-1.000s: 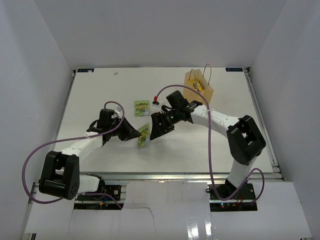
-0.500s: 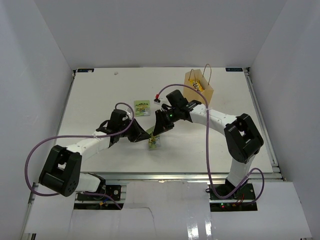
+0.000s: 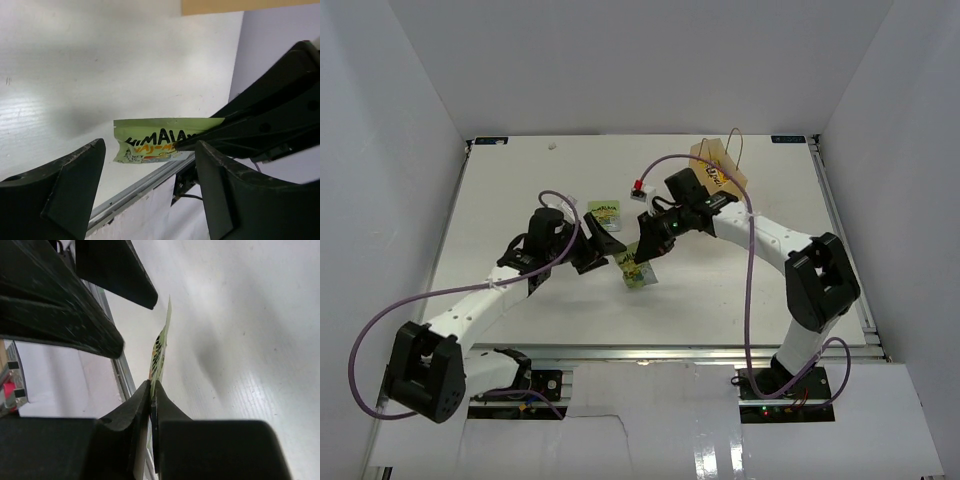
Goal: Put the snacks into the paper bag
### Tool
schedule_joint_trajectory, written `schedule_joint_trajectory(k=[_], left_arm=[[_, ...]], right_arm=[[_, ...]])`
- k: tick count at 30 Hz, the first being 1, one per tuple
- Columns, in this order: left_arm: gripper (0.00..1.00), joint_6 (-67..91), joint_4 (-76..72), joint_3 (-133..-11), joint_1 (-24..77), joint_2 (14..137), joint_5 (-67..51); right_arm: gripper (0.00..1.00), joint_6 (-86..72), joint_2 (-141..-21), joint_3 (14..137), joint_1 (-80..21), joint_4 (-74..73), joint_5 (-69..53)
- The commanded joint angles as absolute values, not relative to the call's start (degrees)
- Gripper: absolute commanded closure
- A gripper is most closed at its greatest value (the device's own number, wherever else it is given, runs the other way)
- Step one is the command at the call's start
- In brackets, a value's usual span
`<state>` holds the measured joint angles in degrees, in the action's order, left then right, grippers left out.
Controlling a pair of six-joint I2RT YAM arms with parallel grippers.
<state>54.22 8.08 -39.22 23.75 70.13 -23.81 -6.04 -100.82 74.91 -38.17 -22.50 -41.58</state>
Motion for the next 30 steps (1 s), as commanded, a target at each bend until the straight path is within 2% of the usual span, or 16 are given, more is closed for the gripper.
schedule_joint_trajectory(k=[1, 3, 9, 13, 17, 21, 30], left_arm=[[0.17, 49.32, 11.06, -44.12, 23.91, 62.16, -20.92], [0.14, 47.38, 12.91, -45.43, 23.91, 59.78, -19.34], [0.13, 45.61, 15.99, -44.48, 23.82, 53.53, -15.65], [0.13, 46.75, 15.73, -41.05, 23.82, 51.59, -15.21], [0.11, 46.85, 15.91, -40.17, 23.82, 50.19, -14.42], [0.06, 46.14, 17.04, -40.6, 23.82, 49.48, -12.66], [0.04, 45.26, 18.1, -40.96, 23.82, 48.78, -11.78]], right_arm=[[0.92, 10.0, -94.84, 81.19, -35.43, -28.2, -47.64], [0.92, 16.74, -92.56, 83.57, -34.46, -32.86, -48.25], [0.92, 22.67, -85.52, 95.43, -28.75, -35.6, -43.87], [0.92, 21.54, -84.46, 103.61, -19.37, -34.37, -38.94], [0.92, 17.86, -84.64, 109.06, -9.16, -29.37, -39.2], [0.92, 14.51, -85.34, 109.34, -3.35, -23.65, -36.04], [0.92, 12.04, -90.96, 103.63, -2.99, -20.74, -31.38]])
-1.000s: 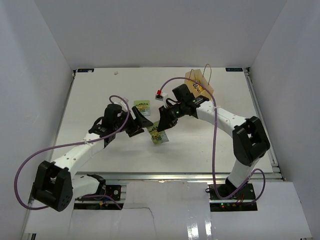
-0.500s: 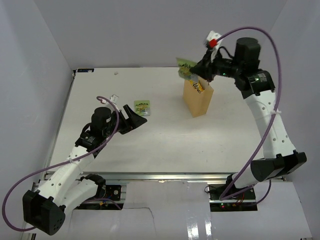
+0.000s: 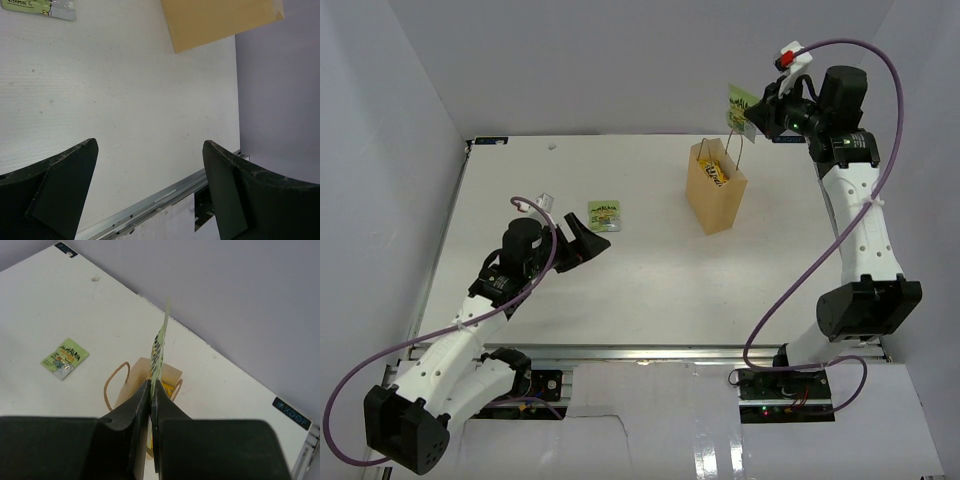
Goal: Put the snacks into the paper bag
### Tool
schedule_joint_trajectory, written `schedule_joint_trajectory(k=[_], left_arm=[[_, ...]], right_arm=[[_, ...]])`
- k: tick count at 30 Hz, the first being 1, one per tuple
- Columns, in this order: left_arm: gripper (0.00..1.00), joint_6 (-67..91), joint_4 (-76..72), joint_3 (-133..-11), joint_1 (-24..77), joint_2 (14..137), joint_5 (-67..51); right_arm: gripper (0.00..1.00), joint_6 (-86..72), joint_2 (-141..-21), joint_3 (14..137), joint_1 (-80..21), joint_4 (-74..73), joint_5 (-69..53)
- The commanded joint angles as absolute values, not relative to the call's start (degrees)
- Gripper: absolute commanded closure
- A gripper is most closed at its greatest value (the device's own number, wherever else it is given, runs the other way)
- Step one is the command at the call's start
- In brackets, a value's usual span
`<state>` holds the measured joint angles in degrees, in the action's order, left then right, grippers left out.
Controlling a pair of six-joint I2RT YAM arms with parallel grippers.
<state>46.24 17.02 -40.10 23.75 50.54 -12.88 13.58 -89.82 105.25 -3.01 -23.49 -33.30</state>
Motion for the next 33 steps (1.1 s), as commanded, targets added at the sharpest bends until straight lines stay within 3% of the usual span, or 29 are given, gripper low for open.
schedule_joint_trajectory(k=[1, 15, 21, 24, 33], left_arm=[[0.04, 45.26, 18.11, -40.78, 23.82, 48.26, -11.6], [0.03, 45.09, 15.3, -41.04, 23.82, 52.73, -12.22], [0.03, 44.04, 14.24, -43.41, 23.82, 59.23, -11.43], [0.03, 43.42, 13.98, -45.17, 23.82, 62.47, -10.29], [0.03, 38.24, 16.43, -53.34, 23.29, 75.13, -3.52]], right_arm=[[0.92, 11.87, -91.58, 103.19, -2.99, -20.39, -31.55], [0.9, 10.99, -91.85, 92.64, -4.66, -18.9, -34.37], [0.78, 11.34, -91.58, 89.3, -5.54, -17.58, -32.87], [0.59, 11.42, -91.85, 89.91, -5.54, -17.58, -32.61], [0.41, 17.04, -84.74, 93.78, -5.54, -20.13, -39.63]])
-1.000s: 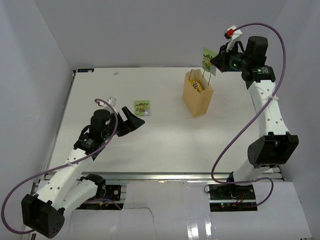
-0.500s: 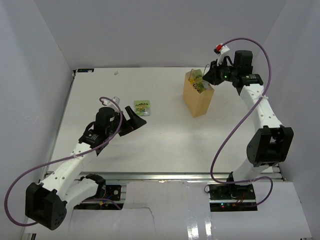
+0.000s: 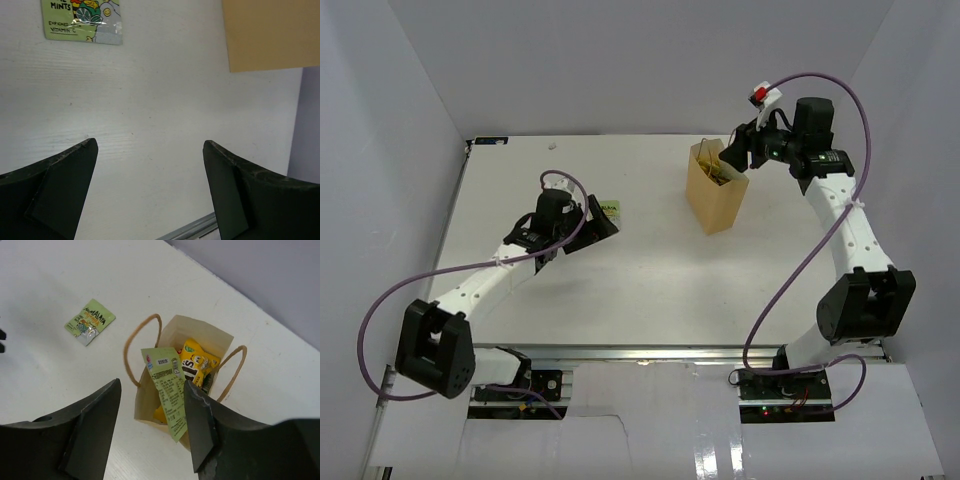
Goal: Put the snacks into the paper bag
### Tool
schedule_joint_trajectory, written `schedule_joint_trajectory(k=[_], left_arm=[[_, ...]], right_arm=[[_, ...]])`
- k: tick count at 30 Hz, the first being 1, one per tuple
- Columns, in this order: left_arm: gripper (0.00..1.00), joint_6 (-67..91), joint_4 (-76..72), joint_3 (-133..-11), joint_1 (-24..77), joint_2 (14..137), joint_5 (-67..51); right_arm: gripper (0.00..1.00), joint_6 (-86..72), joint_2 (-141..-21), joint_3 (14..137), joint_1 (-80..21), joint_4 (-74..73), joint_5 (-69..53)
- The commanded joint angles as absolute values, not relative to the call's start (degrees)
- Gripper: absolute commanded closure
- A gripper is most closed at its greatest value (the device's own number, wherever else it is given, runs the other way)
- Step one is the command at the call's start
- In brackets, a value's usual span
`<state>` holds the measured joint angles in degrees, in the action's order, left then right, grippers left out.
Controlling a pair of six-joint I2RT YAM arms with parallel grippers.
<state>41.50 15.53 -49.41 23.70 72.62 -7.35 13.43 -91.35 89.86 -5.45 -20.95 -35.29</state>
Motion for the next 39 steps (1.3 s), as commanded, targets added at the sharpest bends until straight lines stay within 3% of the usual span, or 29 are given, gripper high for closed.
schedule_joint_trajectory(k=[1, 22, 30, 39], left_arm=[[0.03, 37.1, 16.87, -55.61, 22.86, 78.45, -2.73], [0.06, 20.84, 24.52, -86.73, 19.42, 115.04, 8.53], [0.13, 16.53, 26.36, -91.41, 19.34, 121.46, 5.27], [0.31, 14.77, 27.77, -89.04, 19.25, 123.75, 3.79]], right_arm=[[0.4, 17.4, -83.16, 93.69, -5.54, -20.13, -39.64], [0.37, 33.4, -68.2, 73.22, -2.99, -32.43, -50.62], [0.37, 32.08, -67.85, 71.9, -3.08, -33.13, -52.12], [0.37, 32.24, -68.38, 72.24, -3.08, -35.85, -58.08]])
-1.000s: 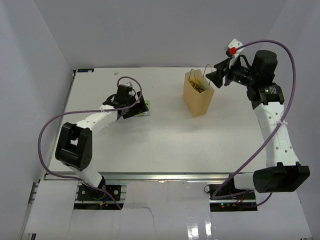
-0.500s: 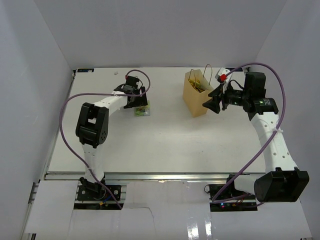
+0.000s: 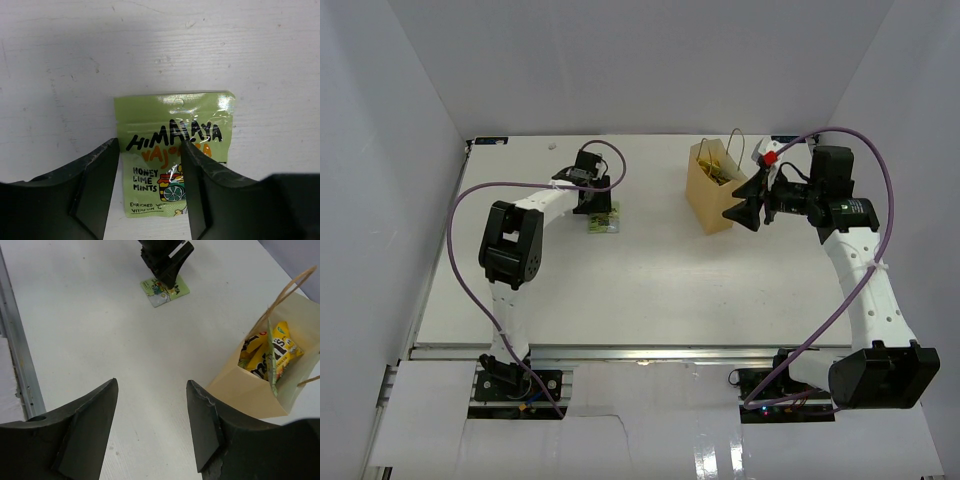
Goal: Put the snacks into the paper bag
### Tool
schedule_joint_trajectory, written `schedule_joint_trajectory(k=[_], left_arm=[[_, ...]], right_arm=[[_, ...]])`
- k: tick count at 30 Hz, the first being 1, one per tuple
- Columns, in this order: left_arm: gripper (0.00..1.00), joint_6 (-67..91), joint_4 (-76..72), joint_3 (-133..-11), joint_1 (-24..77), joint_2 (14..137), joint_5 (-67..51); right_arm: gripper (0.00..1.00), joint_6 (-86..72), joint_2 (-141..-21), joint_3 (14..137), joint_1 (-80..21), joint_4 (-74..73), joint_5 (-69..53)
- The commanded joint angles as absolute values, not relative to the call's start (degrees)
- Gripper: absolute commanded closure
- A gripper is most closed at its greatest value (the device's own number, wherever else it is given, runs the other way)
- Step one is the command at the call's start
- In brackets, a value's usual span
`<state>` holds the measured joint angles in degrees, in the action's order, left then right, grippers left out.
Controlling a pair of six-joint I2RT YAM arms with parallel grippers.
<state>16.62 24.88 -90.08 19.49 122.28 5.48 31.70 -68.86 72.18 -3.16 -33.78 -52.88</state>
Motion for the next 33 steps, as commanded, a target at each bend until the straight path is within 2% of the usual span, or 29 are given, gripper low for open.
schedule_joint_trajectory(k=[1, 4, 8, 12, 16, 20, 25, 28, 31, 33], left_arm=[[0.4, 14.94, 27.51, -88.77, 19.16, 123.75, 1.69], [0.55, 15.55, 26.29, -87.1, 19.25, 123.31, -1.39], [0.68, 16.96, 23.39, -83.06, 19.25, 120.77, -8.94], [0.77, 19.94, 19.43, -77.27, 19.25, 115.77, -16.41], [0.82, 24.86, 13.02, -68.23, 19.25, 111.01, -22.66], [0.84, 29.6, 8.44, -61.98, 19.25, 107.76, -28.11], [0.86, 34.8, 7.21, -59.41, 19.25, 107.93, -34.53], [0.86, 36.91, 7.64, -59.06, 19.51, 108.54, -35.86], [0.87, 38.05, 8.43, -59.15, 19.77, 108.46, -36.21], [0.87, 38.67, 9.14, -59.41, 19.86, 108.54, -36.65]], right_arm=[[0.36, 33.13, -68.47, 72.86, -3.08, -36.99, -59.66], [0.36, 35.06, -68.2, 73.65, -3.69, -39.98, -64.24], [0.35, 37.78, -68.47, 74.79, -5.36, -43.67, -65.83], [0.35, 39.55, -68.64, 74.1, -8.87, -47.28, -65.48], [0.36, 37.01, -68.91, 71.2, -18.16, -45.11, -60.22], [0.37, 27.11, -71.44, 65.23, -25.04, -37.98, -47.85], [0.34, 29.26, -75.49, 62.32, -37.42, -33.32, -32.55], [0.3, 31.64, -77.08, 57.67, -47.35, -21.86, -11.95], [0.28, 33.92, -77.34, 50.64, -55.53, -10.58, 1.53], [0.27, 36.72, -77.87, 47.74, -59.74, -1.38, 4.21]])
